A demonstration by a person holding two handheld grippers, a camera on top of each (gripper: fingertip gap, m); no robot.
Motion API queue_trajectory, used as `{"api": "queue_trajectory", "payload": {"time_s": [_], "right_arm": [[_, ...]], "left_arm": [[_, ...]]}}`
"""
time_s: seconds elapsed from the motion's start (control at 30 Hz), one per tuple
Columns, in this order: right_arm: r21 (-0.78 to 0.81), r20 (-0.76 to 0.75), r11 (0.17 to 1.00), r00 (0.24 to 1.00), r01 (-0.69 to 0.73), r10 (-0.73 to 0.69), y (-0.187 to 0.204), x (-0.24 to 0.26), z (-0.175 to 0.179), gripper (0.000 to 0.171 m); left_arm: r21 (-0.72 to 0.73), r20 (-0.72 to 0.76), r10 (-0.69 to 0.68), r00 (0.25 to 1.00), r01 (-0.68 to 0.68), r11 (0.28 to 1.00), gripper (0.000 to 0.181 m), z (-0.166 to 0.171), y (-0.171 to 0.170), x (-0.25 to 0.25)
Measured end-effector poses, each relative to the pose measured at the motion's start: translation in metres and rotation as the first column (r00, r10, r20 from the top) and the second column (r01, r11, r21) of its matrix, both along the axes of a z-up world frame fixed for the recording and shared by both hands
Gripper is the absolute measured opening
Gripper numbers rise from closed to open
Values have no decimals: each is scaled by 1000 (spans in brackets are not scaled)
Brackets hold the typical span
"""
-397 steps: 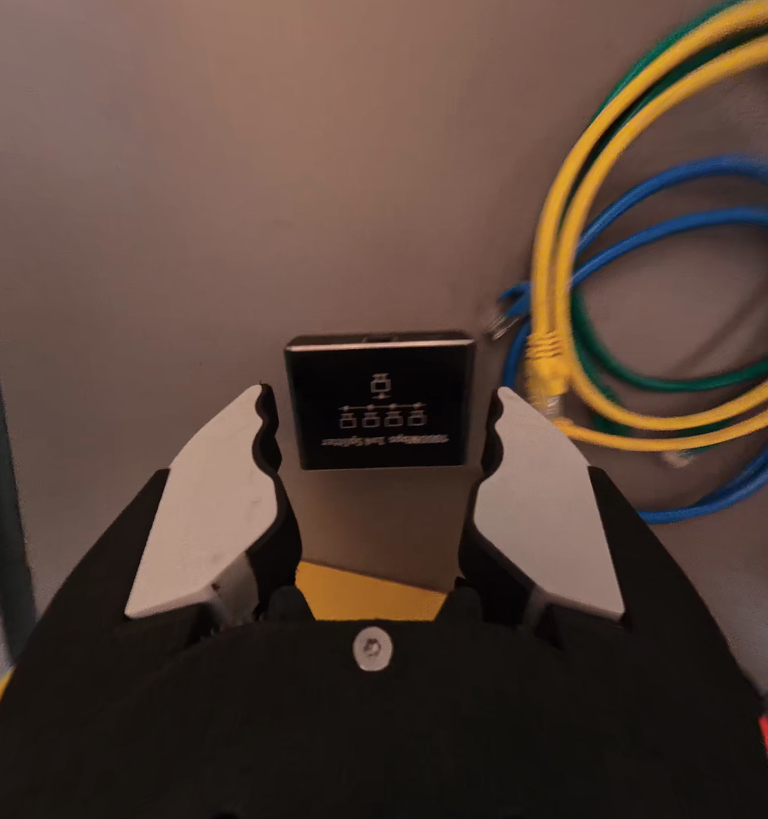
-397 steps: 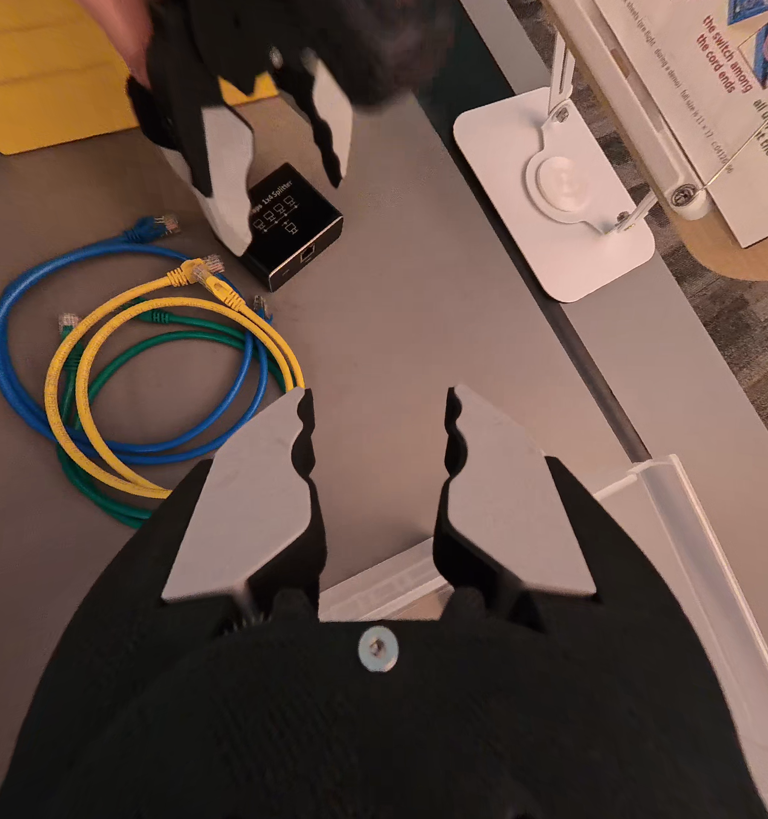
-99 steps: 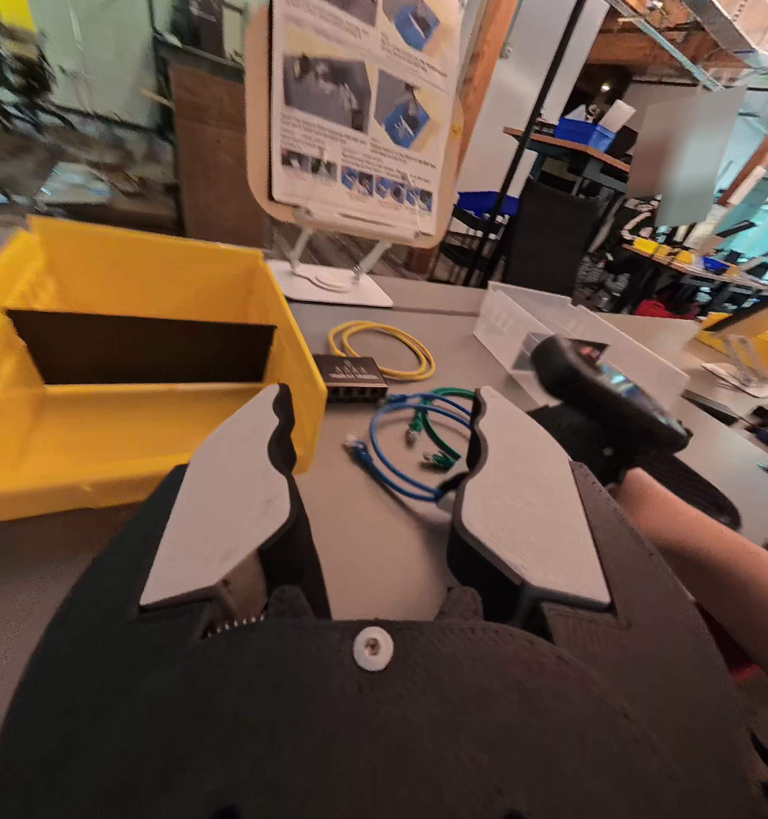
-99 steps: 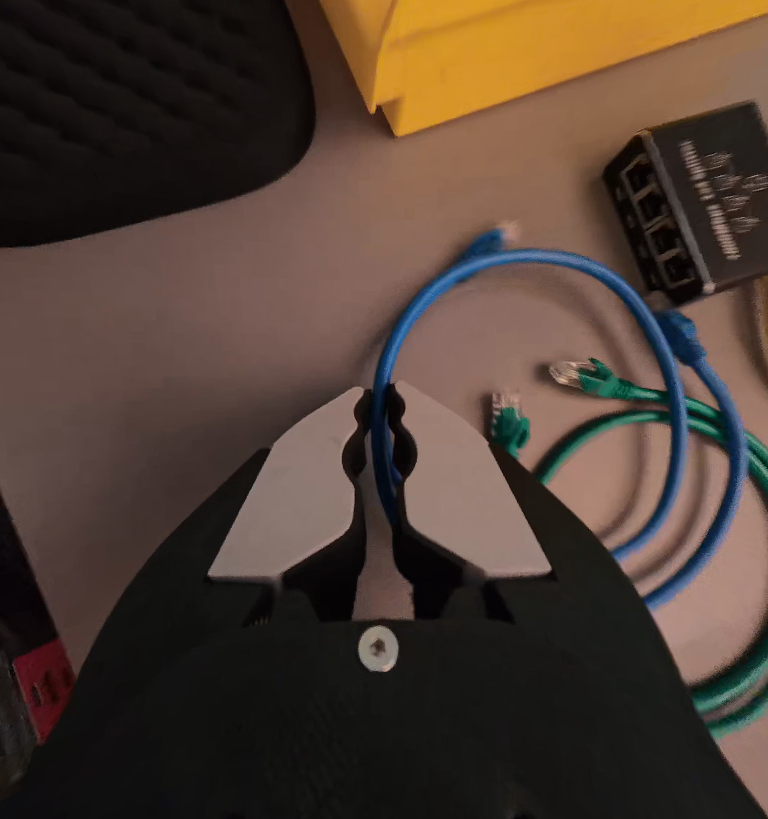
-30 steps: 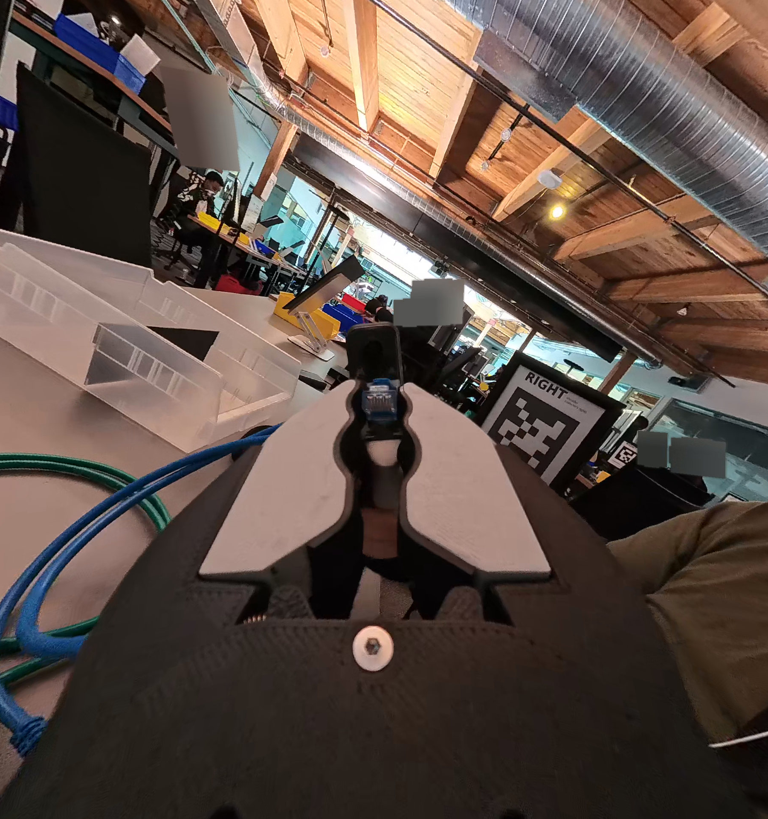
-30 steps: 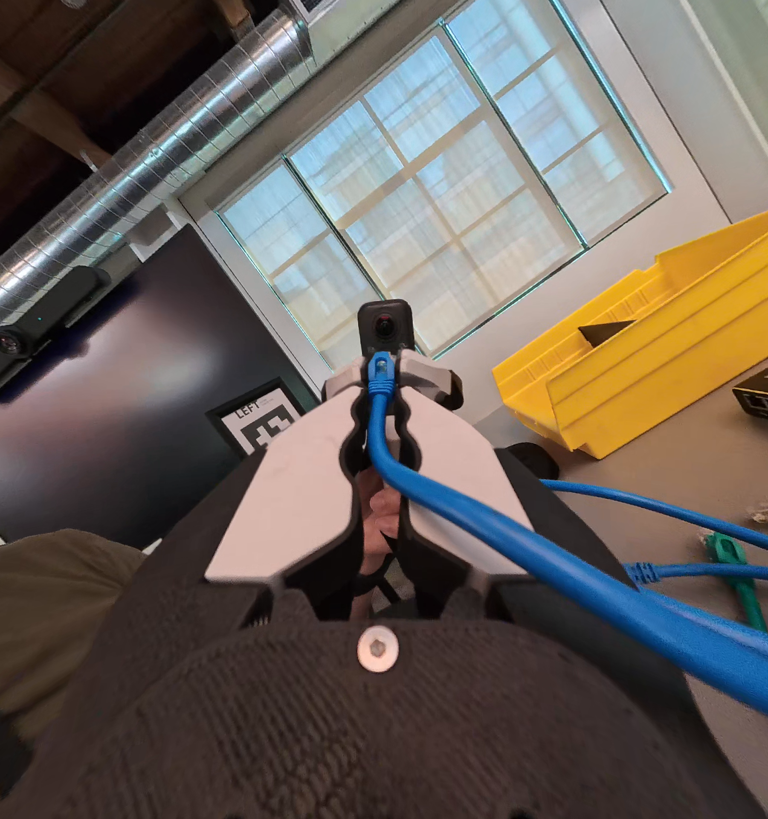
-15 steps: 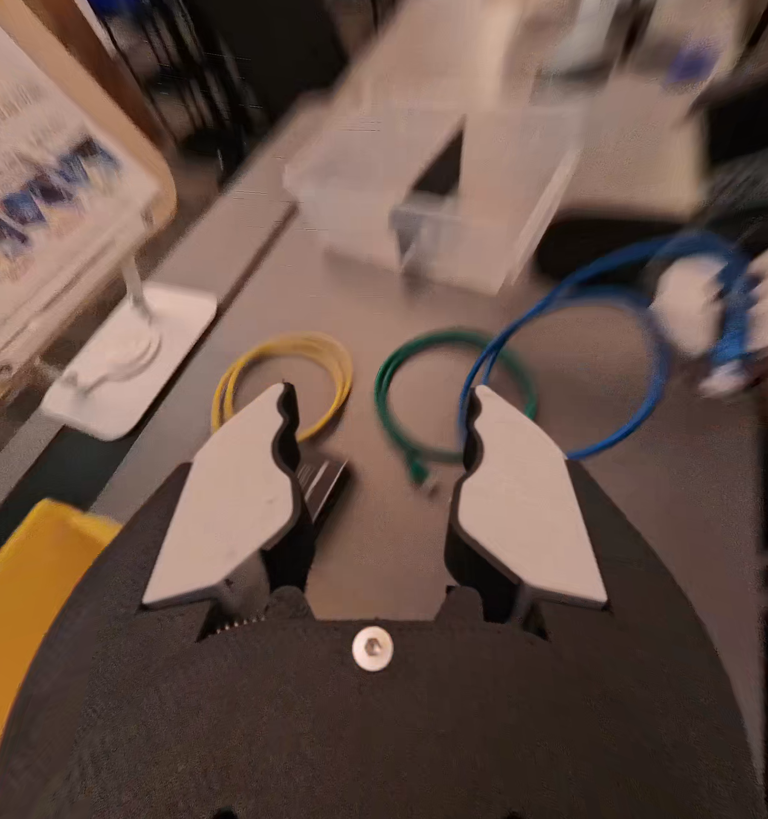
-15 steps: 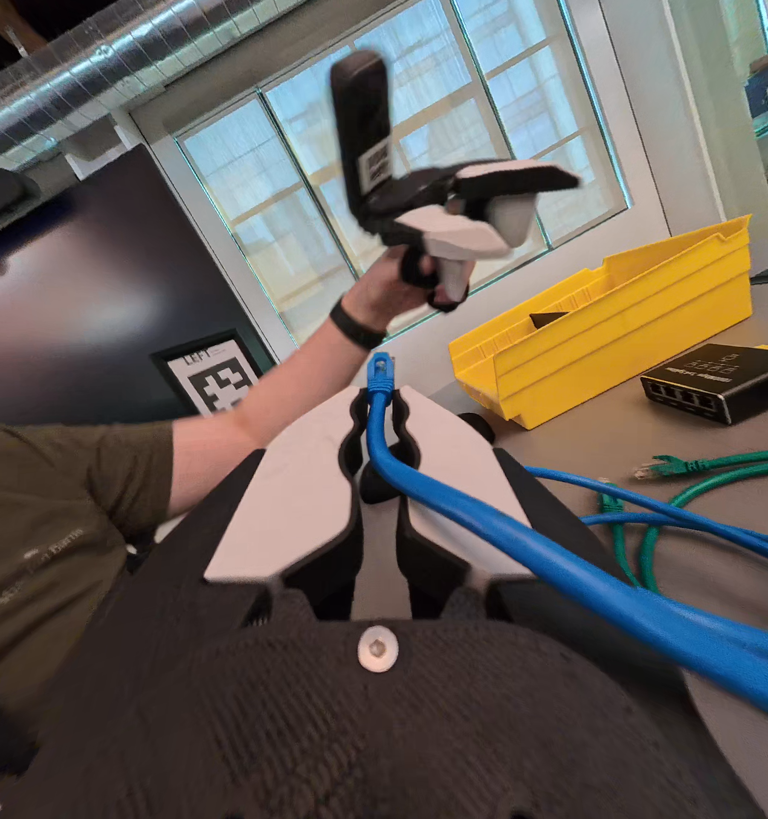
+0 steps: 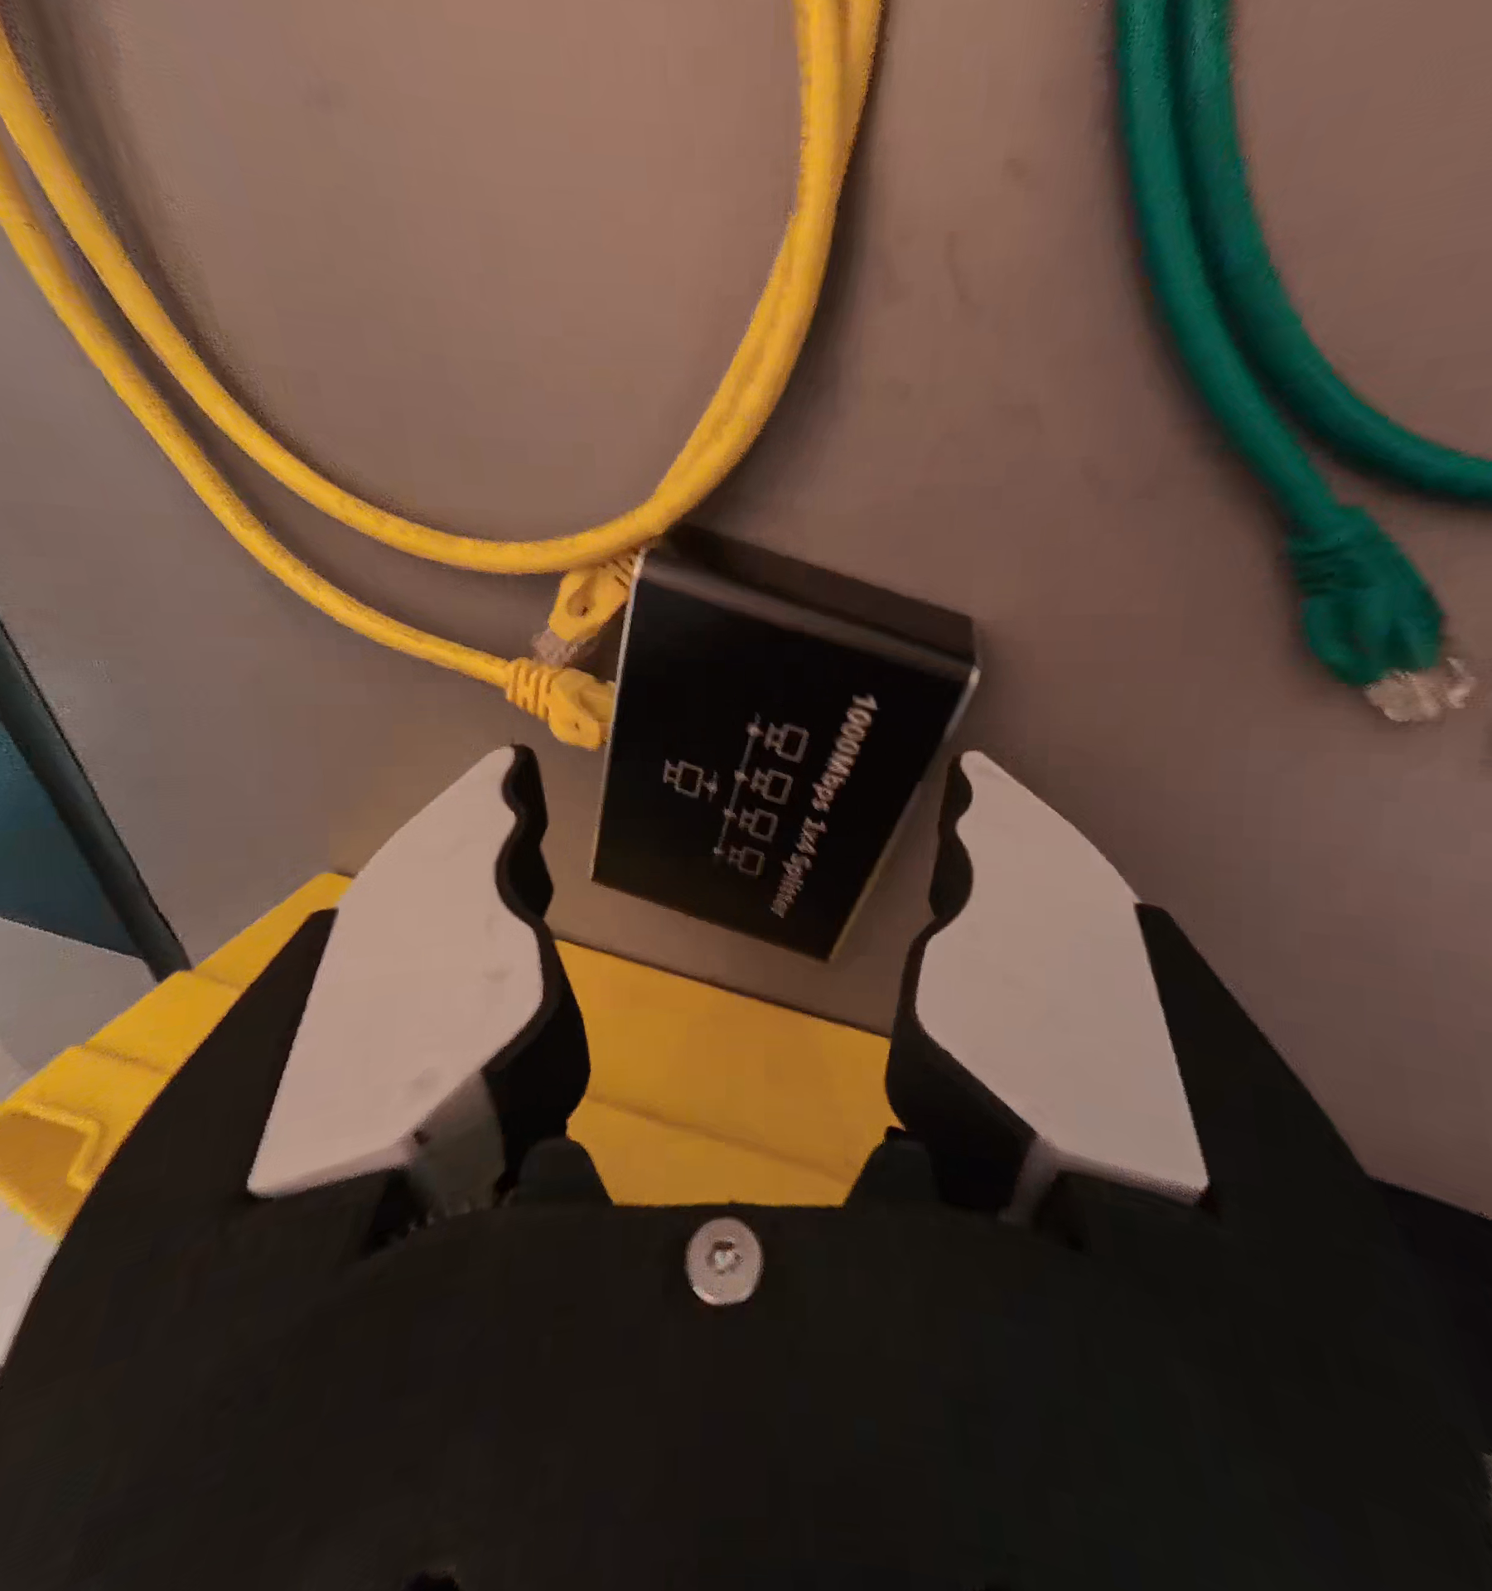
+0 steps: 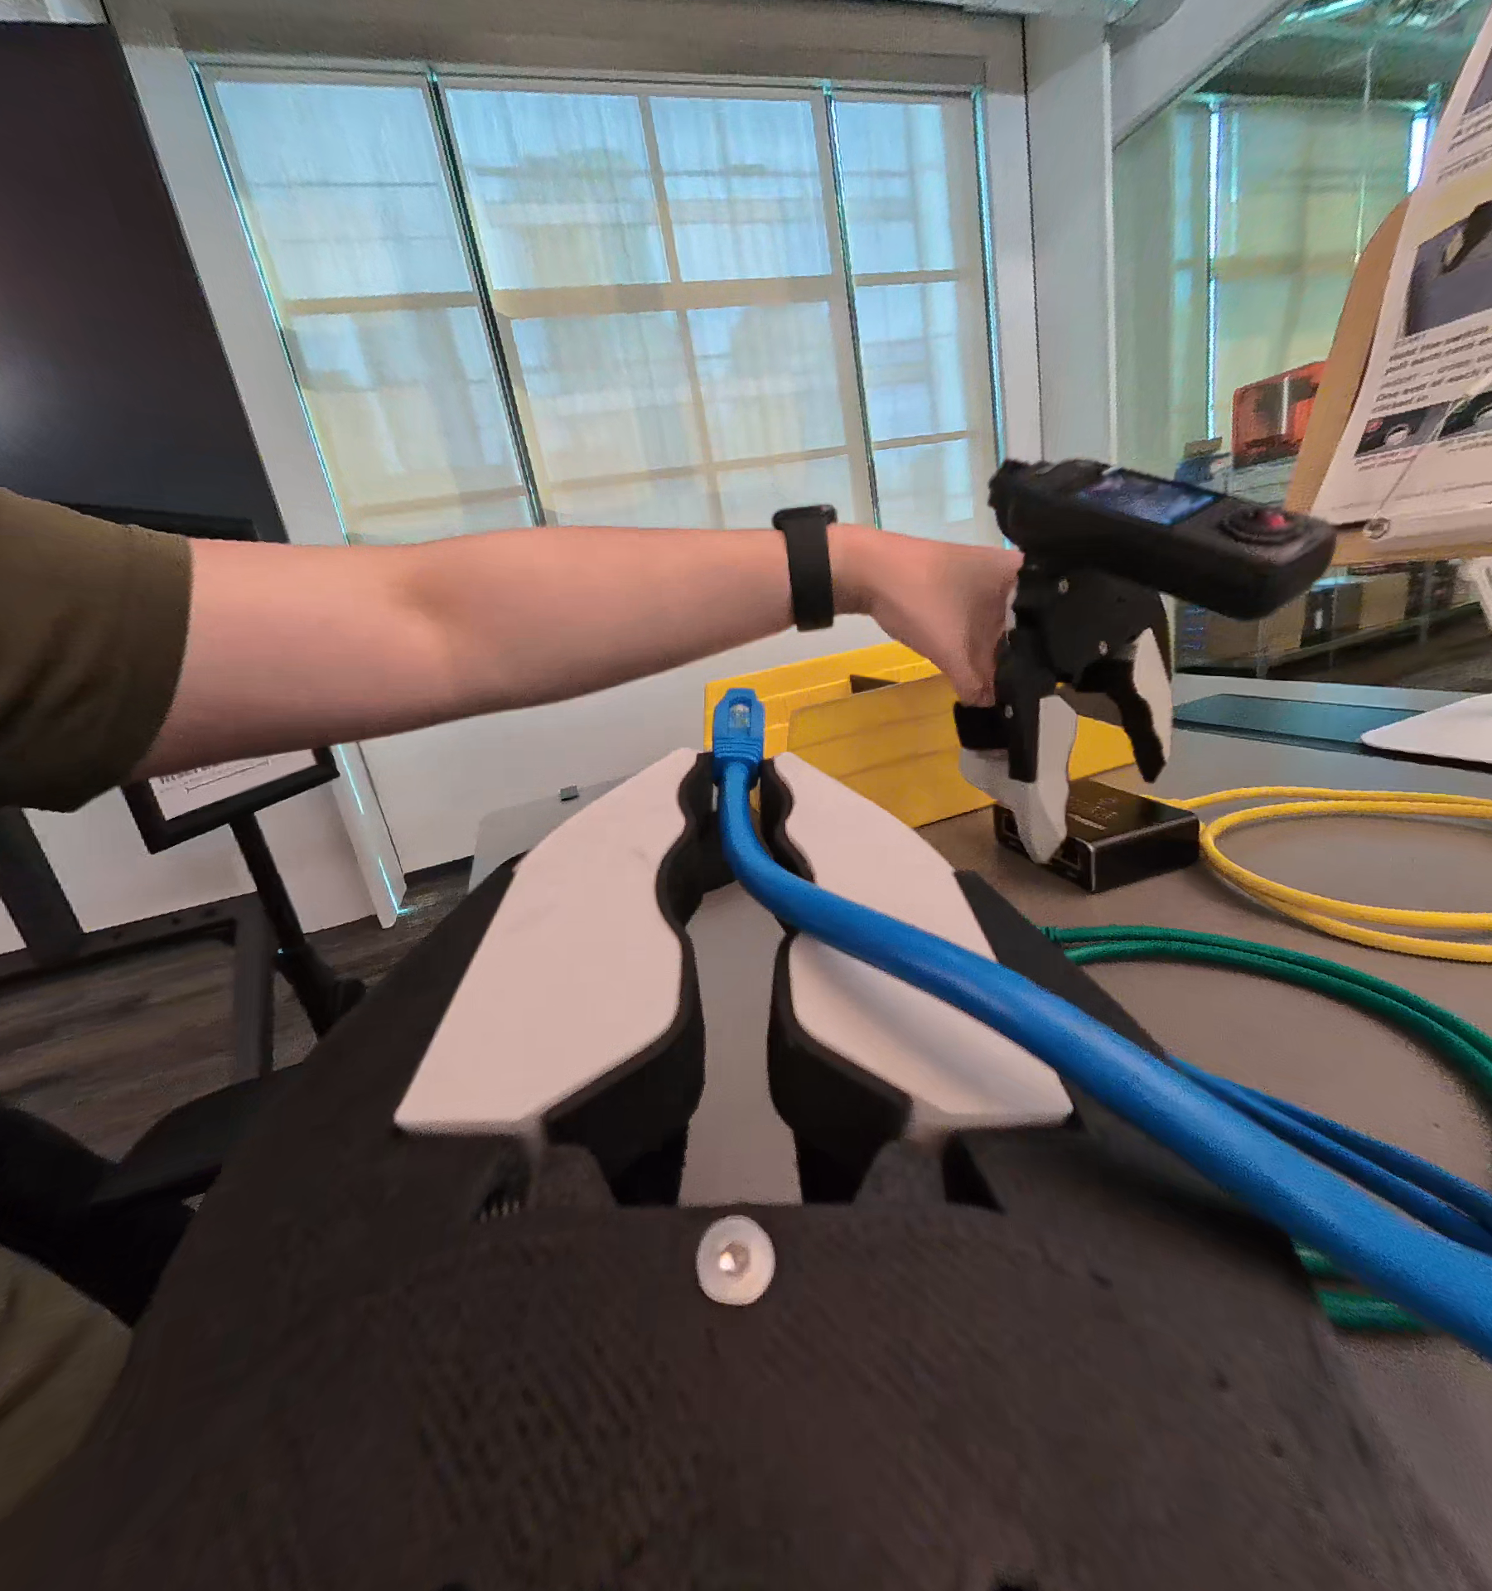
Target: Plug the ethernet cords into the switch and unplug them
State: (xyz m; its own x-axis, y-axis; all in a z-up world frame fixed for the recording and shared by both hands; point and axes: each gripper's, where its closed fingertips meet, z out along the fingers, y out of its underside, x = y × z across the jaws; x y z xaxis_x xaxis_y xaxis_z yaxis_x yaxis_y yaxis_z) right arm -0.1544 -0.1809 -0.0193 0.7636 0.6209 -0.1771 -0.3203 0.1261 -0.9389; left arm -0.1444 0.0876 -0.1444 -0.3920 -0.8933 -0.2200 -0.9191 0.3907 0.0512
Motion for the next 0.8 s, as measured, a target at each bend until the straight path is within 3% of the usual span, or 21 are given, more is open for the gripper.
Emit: {"api": "queue_trajectory", "payload": {"time_s": [0.17,0.33,0.47,0.6,0.7,0.8], "right_arm": [[-22,-31,999,999,-27,26,0,-1,-2,11],[-12,-36,1000,999,-15,14,-1,1,0,11],[-15,-55,999,998,-30,29,-3,0,0,11],[-15,-57,999,998,-35,34,-4,-1,0,11],[-20,-44,999,998,-34,33,-2,-2,-1,11],[-22,-41,999,999,-33,32,-2,-3,-1,11]], "left_arm": [[-2,-109,119,987,-120,993,102,-13,11,-11],[-66,-116,333,936,-341,938,88,-15,-1,-13],[-142,-13,639,769,-634,760,87,-15,-30,-8],[-306,41,600,799,-562,769,73,-8,-74,-1],[-327,84,576,813,-524,787,80,-9,-79,-4],[-387,97,612,785,-536,750,87,-13,-78,0]]}}
